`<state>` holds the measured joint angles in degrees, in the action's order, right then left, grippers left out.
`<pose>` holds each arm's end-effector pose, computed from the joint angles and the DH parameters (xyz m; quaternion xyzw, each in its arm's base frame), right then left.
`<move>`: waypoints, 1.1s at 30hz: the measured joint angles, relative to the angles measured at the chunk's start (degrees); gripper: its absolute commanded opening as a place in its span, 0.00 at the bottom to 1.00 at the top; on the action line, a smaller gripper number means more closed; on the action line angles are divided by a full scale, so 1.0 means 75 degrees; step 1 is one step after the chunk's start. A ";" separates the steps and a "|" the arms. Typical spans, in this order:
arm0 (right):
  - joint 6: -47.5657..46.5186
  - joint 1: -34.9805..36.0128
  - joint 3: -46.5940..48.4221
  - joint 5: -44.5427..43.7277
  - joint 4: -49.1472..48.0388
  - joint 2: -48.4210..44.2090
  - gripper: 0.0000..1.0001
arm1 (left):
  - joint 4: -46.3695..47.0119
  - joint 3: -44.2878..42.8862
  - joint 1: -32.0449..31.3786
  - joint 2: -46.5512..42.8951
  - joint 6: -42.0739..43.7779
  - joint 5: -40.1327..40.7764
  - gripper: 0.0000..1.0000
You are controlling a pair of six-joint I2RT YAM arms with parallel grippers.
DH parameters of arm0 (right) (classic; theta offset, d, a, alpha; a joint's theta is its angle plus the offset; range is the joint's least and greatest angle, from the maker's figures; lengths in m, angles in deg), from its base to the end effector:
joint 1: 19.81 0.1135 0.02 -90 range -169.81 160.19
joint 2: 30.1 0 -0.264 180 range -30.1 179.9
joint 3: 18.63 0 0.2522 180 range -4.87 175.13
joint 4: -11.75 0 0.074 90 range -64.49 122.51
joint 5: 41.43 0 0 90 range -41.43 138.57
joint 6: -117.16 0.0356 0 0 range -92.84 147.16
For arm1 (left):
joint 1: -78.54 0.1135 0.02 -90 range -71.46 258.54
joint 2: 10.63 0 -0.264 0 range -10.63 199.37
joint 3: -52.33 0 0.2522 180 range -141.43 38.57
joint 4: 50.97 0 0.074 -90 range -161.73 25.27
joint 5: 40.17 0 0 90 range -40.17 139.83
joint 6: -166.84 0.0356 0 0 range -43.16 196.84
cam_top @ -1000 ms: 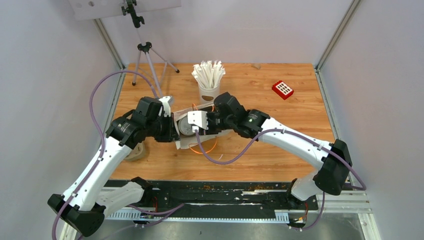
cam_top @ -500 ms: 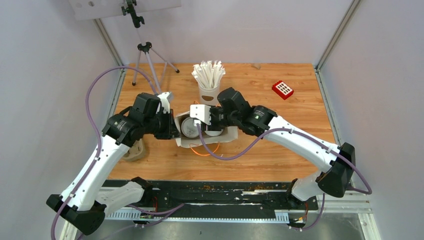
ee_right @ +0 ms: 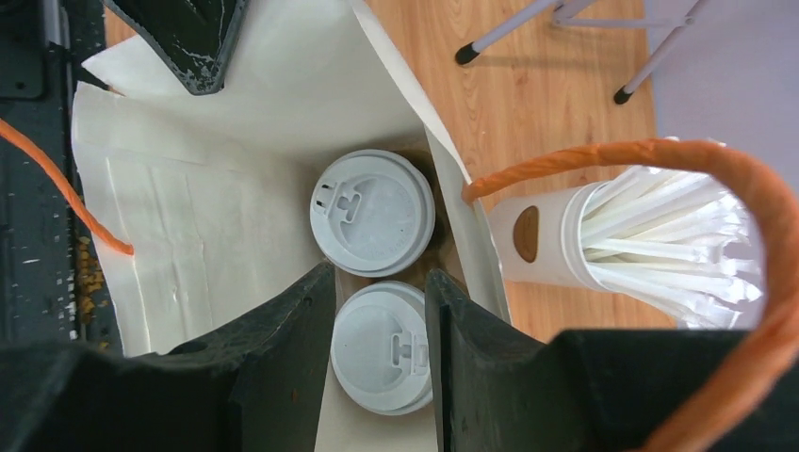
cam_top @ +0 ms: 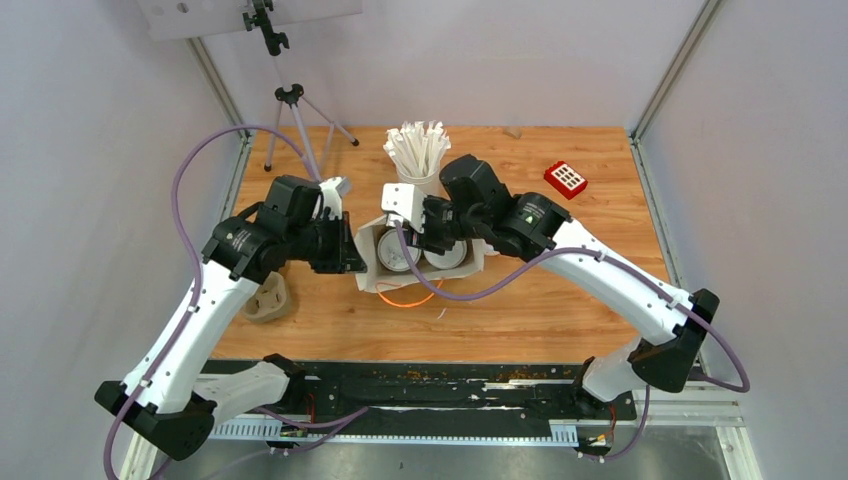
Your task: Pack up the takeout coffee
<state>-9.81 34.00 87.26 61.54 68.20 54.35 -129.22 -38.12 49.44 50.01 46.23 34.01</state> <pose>0.1815 0.2616 0.4061 -0.6641 0.5818 0.1663 0.4391 0.1536 -0.0966 0.3880 0.0366 0.9266 -0.2865 0.2407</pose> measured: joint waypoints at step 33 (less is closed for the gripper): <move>0.1565 -0.0612 0.1725 0.0895 0.1259 0.1923 0.56 | -0.0653 -0.0606 0.0743 0.0772 0.0003 -0.0560 0.50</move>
<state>1.93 29.41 100.20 68.25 77.65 68.77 -134.11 -42.67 55.01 55.81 46.25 29.82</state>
